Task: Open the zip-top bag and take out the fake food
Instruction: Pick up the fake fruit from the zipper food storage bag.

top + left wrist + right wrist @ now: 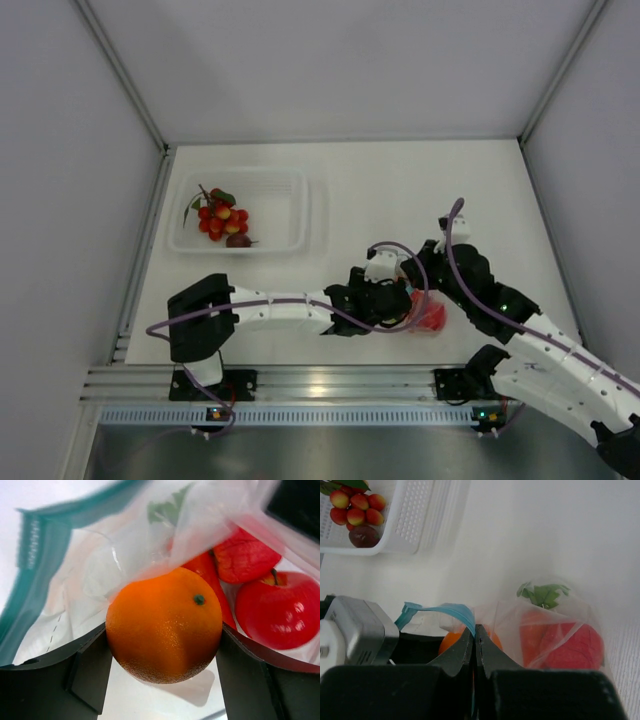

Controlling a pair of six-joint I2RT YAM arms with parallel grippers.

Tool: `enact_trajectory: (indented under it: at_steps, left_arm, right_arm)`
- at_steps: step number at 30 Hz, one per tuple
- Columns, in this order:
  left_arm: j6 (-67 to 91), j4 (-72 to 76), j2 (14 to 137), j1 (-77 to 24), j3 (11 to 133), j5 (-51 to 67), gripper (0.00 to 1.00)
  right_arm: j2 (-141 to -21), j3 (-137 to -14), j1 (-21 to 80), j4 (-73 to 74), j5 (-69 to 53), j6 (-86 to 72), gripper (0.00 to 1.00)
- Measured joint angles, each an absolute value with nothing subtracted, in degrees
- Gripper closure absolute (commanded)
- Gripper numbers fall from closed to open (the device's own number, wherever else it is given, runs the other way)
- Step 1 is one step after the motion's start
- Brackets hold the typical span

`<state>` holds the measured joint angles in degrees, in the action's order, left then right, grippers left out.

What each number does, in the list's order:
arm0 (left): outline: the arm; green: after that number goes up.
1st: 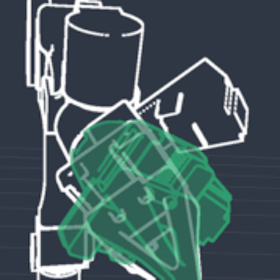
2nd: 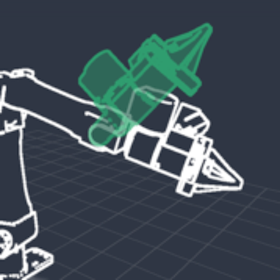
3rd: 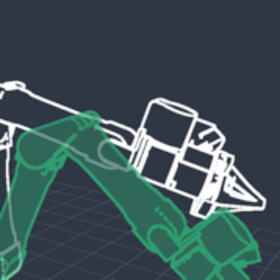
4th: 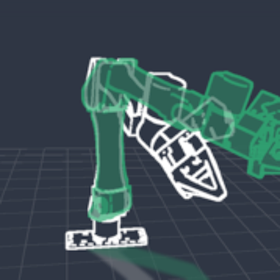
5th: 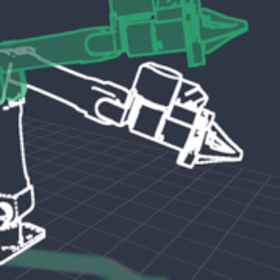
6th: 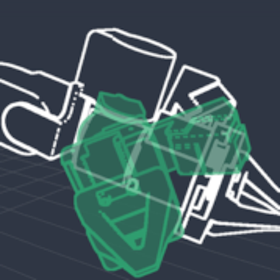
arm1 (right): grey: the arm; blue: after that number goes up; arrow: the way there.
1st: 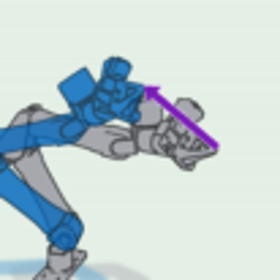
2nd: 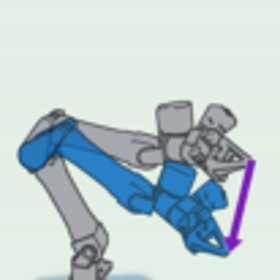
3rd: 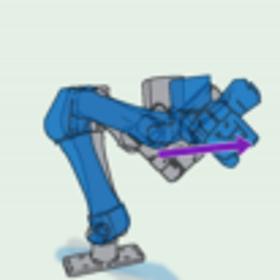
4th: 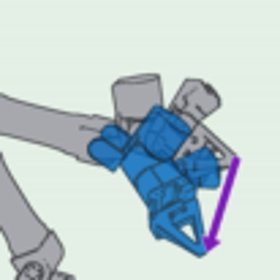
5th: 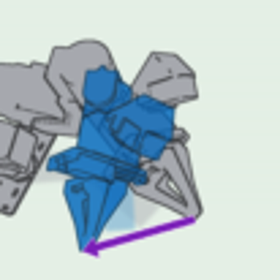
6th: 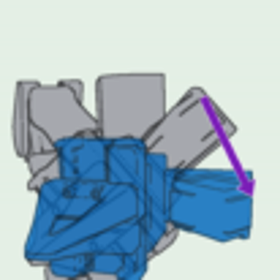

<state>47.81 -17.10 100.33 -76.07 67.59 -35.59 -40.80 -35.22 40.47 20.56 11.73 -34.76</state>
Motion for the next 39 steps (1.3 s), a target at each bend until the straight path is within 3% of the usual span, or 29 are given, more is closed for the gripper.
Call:
enact_trajectory:
  at_steps: [9,25,39]
  left_arm:
    - [50.59,-15.42,97.95,-71.33,63.05,-36.75,1.0]
    - [54.46,-7.84,87.81,-69.82,57.6,-24.84,1.0]
    - [51.88,-5.19,71.26,-66.37,52.21,-20.49,1.0]
  right_arm:
    - [-38.13,-34.3,41.95,21.52,11.7,-34.72,1.0]
    - [-42.98,-27.29,47.51,17.8,16.91,-39.72,1.0]
    - [-47.59,-27.29,47.9,15.79,23.24,-40.8,1.0]
